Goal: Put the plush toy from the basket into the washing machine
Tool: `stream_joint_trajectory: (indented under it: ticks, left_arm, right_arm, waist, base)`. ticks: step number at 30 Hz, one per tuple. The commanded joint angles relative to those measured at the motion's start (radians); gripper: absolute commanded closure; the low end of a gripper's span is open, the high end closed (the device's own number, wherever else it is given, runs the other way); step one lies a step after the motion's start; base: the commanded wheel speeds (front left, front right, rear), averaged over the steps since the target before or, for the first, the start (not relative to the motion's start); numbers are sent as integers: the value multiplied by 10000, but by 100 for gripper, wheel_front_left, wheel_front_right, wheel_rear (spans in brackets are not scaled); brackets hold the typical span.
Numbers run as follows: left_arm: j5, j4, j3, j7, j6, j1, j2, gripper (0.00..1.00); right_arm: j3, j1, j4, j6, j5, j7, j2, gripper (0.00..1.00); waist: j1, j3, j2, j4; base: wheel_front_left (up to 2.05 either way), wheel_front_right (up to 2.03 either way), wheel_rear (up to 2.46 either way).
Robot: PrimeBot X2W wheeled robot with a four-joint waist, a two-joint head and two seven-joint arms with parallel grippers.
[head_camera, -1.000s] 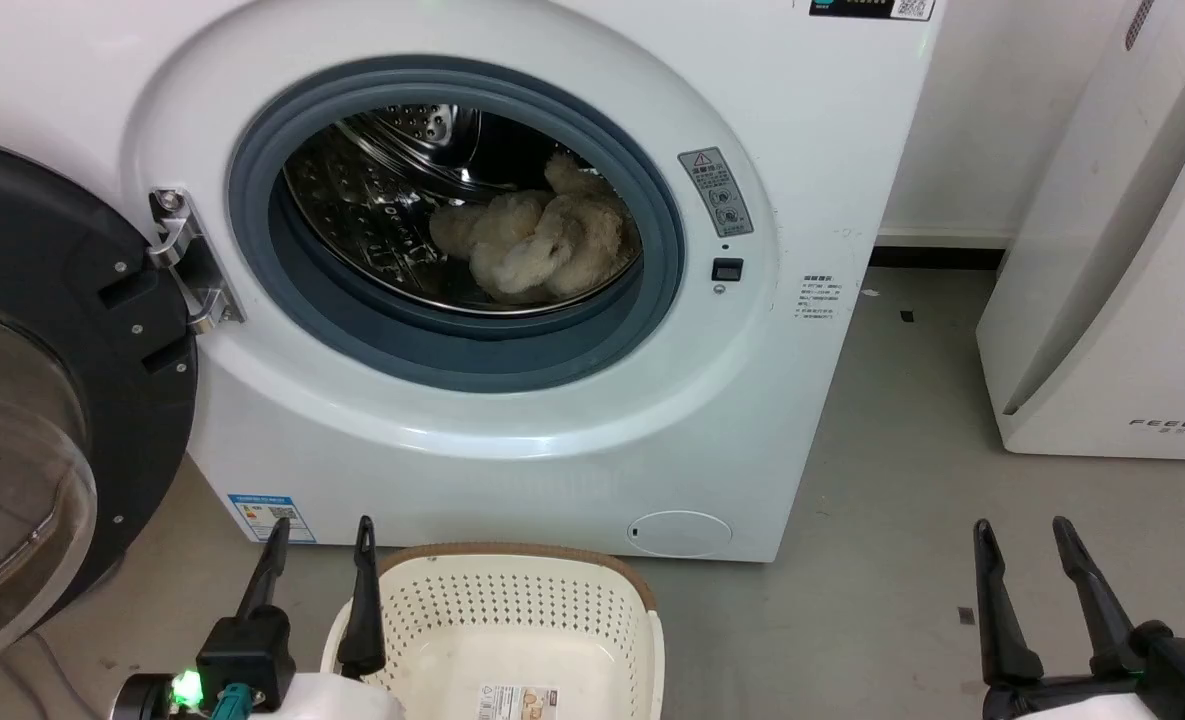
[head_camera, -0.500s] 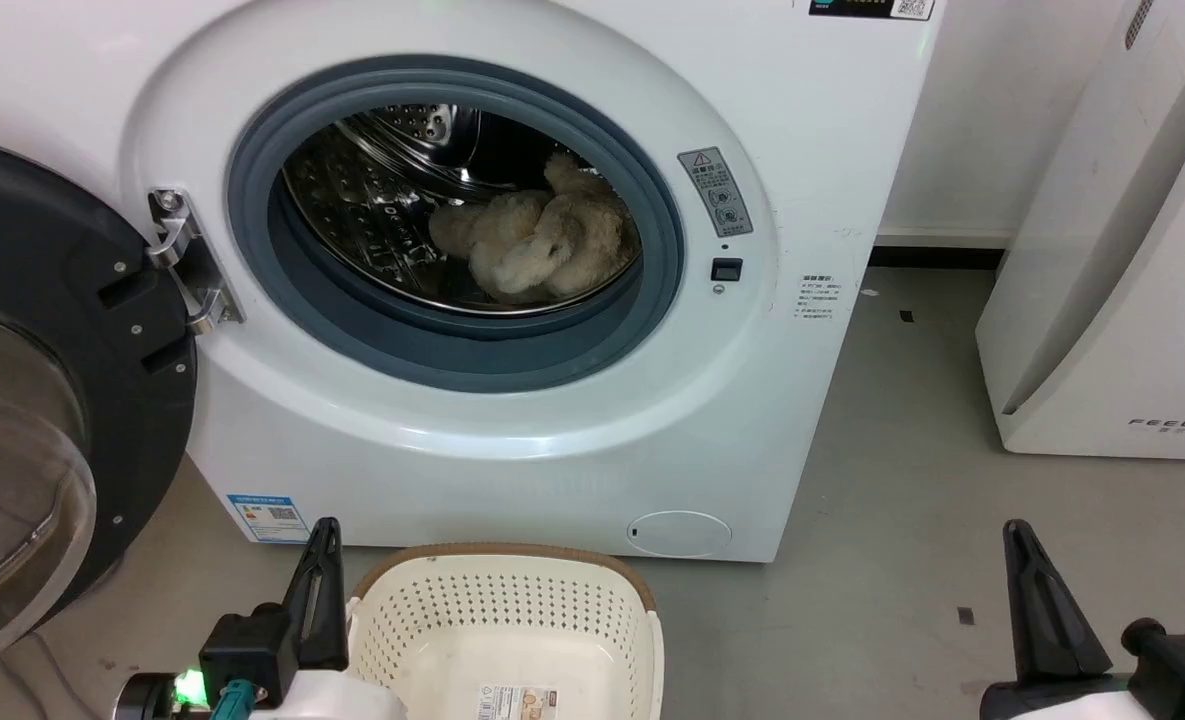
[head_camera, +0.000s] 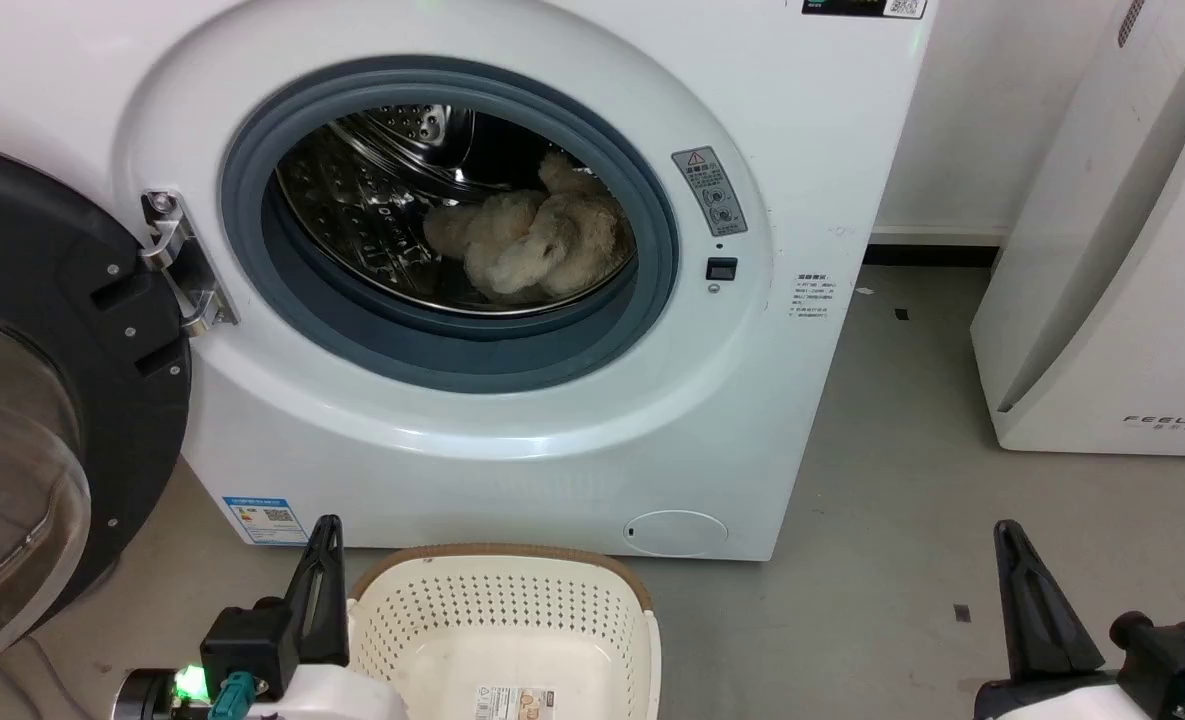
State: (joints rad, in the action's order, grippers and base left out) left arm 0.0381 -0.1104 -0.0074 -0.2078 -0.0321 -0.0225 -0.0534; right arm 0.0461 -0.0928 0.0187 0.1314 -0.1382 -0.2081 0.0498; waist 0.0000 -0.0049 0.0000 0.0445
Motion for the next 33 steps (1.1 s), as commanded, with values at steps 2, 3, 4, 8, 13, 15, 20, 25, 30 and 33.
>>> stream_joint_trajectory:
  ticks: [2, 3, 4, 8, 13, 15, 20, 25, 30, 33]
  left_arm:
    - [-61, 83, 19, 88, 27, 47, 1, 100]
    - [-64, 94, 20, 109, 30, 49, 1, 100]
    - [-67, 104, 21, 129, 33, 51, 2, 100]
    - [-81, 146, 23, 211, 45, 58, 3, 100]
    - [-94, 188, 25, 292, 57, 65, 4, 100]
    - [-100, 209, 26, 333, 63, 69, 5, 100]
    - [-117, 261, 29, 435, 78, 78, 6, 100]
    - [-133, 314, 32, 538, 93, 87, 8, 100]
    - [-150, 366, 35, 640, 108, 96, 9, 100]
    - [-159, 398, 36, 702, 118, 102, 10, 100]
  right_arm:
    - [-36, 166, -39, -2, 145, 86, 1, 100]
    - [-40, 174, -40, -2, 158, 106, 1, 100]
    - [-44, 182, -42, -2, 170, 127, 1, 100]
    - [-62, 213, -48, -2, 221, 209, 1, 100]
    - [-79, 244, -54, -2, 272, 291, 1, 100]
    - [-88, 260, -57, -2, 297, 332, 1, 100]
    - [-110, 299, -65, -3, 361, 434, 2, 100]
    - [-132, 338, -72, -3, 424, 537, 2, 100]
    - [-154, 377, -80, -3, 488, 640, 2, 100]
    - [-167, 401, -84, -3, 526, 701, 2, 100]
  waist:
    - [0, 1, 0, -11]
    - [0, 1, 0, -15]
    - [0, 2, 0, -20]
    - [0, 4, 0, -38]
    - [0, 6, 0, -55]
    - [0, 7, 0, -64]
    - [0, 9, 0, -87]
    - [0, 12, 0, -109]
    - [0, 14, 0, -131]
    - [0, 16, 0, -145]
  base:
    - [0, 0, 0]
    - [0, 0, 0]
    - [0, 0, 0]
    - [0, 0, 0]
    - [0, 0, 0]
    - [0, 0, 0]
    - [0, 0, 0]
    - [0, 0, 0]
    - [0, 0, 0]
    - [0, 0, 0]
